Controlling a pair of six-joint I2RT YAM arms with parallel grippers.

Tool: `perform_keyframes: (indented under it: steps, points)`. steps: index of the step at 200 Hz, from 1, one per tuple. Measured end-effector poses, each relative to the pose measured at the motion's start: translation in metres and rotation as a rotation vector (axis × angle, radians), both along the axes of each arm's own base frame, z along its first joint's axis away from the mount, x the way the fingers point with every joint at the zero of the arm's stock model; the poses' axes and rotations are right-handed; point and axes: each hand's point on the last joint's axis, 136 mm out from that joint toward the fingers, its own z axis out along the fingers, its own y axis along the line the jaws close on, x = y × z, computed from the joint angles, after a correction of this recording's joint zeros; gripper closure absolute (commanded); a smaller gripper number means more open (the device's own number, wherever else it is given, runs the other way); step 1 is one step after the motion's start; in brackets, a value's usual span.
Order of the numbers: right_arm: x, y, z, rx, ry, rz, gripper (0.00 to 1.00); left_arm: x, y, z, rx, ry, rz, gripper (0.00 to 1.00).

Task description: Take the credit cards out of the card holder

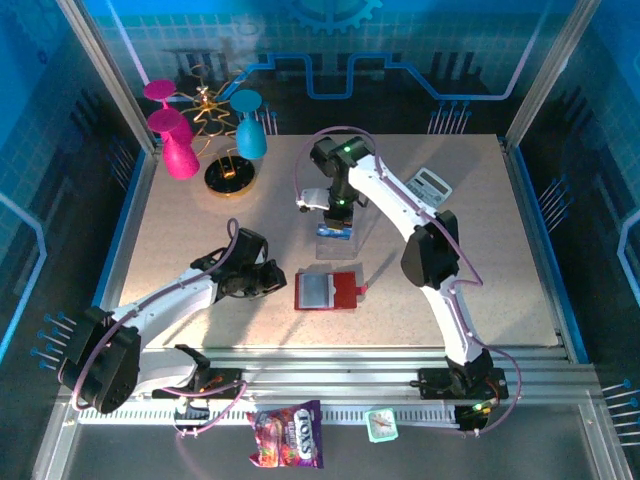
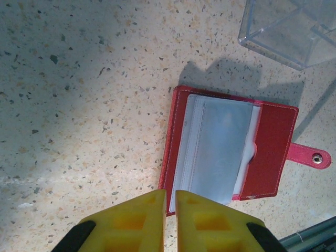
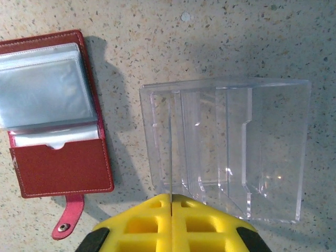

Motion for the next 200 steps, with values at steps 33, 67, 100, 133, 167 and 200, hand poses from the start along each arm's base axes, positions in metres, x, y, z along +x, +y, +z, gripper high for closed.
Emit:
perform_keyframes:
  steps: [33,67,100,133,167,200]
  points:
    - [0.0,0.001,-0.011,-0.007,0.035,0.012,1.0,0.002,-0.001,0.0,-0.005,-0.007,0.002,0.86]
    - [-0.002,-0.002,-0.021,-0.018,0.076,0.008,1.0,0.002,0.0,0.0,-0.005,-0.007,0.005,0.87]
    - [-0.004,-0.002,-0.037,-0.031,0.118,0.004,1.0,0.004,0.001,-0.001,-0.005,-0.005,0.012,0.87]
    - [-0.006,-0.001,-0.043,-0.03,0.141,0.004,1.0,0.004,0.002,-0.002,-0.004,-0.003,0.014,0.87]
    - [-0.009,0.0,-0.045,-0.021,0.163,0.001,1.0,0.004,0.002,-0.002,-0.004,-0.002,0.017,0.86]
    - [-0.009,-0.001,-0.046,-0.018,0.168,-0.003,0.94,0.004,0.002,-0.002,-0.004,-0.002,0.017,0.87]
